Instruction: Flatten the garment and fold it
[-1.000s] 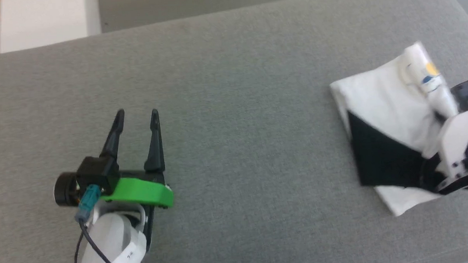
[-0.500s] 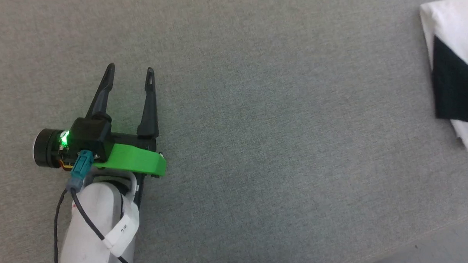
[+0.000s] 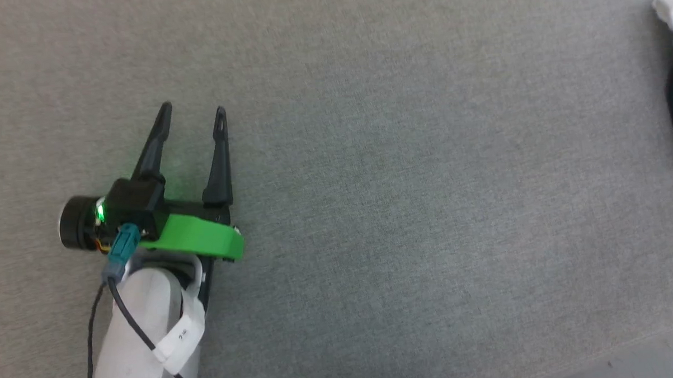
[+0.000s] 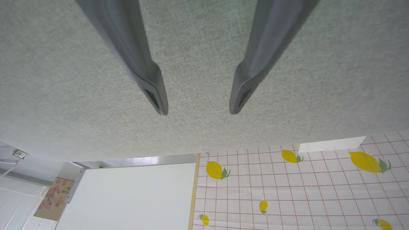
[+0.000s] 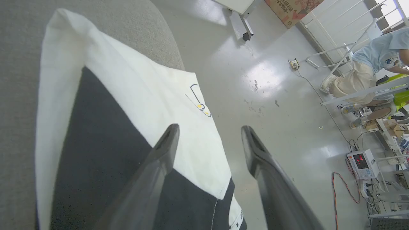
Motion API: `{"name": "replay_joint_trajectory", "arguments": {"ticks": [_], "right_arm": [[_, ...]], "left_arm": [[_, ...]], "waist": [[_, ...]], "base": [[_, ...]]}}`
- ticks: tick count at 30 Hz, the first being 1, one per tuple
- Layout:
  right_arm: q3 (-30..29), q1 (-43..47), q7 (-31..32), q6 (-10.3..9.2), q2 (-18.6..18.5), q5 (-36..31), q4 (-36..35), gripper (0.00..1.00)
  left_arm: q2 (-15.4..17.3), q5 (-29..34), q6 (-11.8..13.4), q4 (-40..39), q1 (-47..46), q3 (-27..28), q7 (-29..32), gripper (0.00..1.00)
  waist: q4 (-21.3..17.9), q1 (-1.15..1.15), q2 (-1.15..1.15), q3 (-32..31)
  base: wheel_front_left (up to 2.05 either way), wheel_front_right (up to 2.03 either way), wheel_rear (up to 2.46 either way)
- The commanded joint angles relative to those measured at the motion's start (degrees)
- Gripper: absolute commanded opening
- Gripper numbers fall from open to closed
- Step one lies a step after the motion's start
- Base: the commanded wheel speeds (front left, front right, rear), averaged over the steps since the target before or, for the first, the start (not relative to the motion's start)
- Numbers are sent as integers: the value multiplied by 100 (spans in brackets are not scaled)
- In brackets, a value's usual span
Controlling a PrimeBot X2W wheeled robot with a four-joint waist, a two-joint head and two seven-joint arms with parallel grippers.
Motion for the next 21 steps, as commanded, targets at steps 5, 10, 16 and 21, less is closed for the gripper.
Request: {"name": "replay_joint_trajectory", "arguments": {"ticks": [5,10,16,21], "right_arm": [[196,98,-532,-11,287,376,-63,100],[541,578,-899,-11,603,1312,-623,100],[1005,1639,-995,-11,863,2254,-2050,100],[1068,2698,-858,-11,1115,2550,-3365,100]], "left_arm": [[-101,-278,45,273,368,84,-174,100],[-195,-581,21,471,663,161,-256,100],[-257,-779,-40,667,950,163,-290,100],[-282,-825,-105,819,1135,110,-298,100]], "waist": [[272,0,0,-970],[509,0,0,-1550],[816,0,0,-2062],[1100,0,0,-2408]], "base": [[0,0,0],[0,0,0],[0,0,0],[0,0,0]]}}
